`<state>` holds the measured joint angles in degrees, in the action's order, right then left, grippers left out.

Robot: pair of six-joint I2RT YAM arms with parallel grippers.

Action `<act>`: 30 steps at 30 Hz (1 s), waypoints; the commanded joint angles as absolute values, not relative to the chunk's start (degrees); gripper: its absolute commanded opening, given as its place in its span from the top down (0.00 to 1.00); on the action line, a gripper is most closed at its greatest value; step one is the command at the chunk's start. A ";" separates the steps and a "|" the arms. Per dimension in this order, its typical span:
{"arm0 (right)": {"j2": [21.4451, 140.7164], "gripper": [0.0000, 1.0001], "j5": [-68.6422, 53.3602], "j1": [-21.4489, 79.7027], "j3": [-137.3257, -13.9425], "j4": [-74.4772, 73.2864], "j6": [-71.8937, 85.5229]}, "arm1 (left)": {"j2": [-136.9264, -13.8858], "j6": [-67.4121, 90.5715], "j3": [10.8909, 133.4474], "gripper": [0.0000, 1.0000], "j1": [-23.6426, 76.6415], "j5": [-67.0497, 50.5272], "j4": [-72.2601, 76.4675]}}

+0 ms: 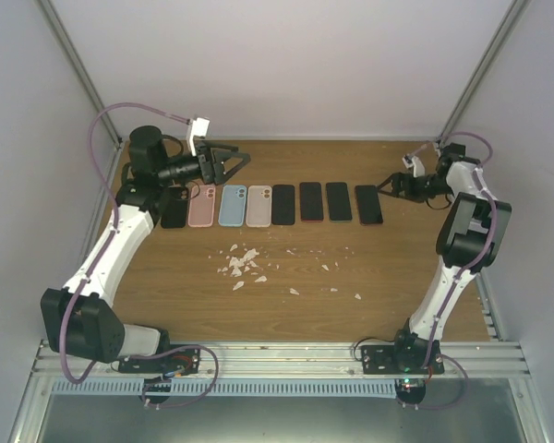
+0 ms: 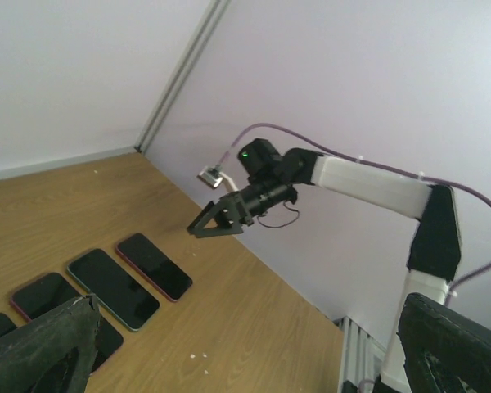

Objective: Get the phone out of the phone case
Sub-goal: Place the phone at the center of the board, then reset both arms

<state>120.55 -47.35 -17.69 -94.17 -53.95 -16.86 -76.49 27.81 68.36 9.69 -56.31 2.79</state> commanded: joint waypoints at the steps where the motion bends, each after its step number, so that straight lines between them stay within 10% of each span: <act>1: 116.15 0.00 -47.04 -18.20 -100.33 -57.58 -18.47 | -78.90 23.59 74.80 0.01 7.02 -56.38 -6.08; 17: 101.55 0.00 -51.03 -18.12 -101.10 -54.07 -17.65 | -86.34 -4.00 92.98 0.01 -10.30 -48.03 -40.17; 30: 81.18 0.00 -51.95 -18.06 -74.27 -36.61 -17.27 | -72.51 -12.30 70.26 0.01 -11.36 -33.12 -36.40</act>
<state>85.84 -51.16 -17.69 -80.95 -43.94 -17.30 -77.65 -9.58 76.25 -10.96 -37.85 -39.68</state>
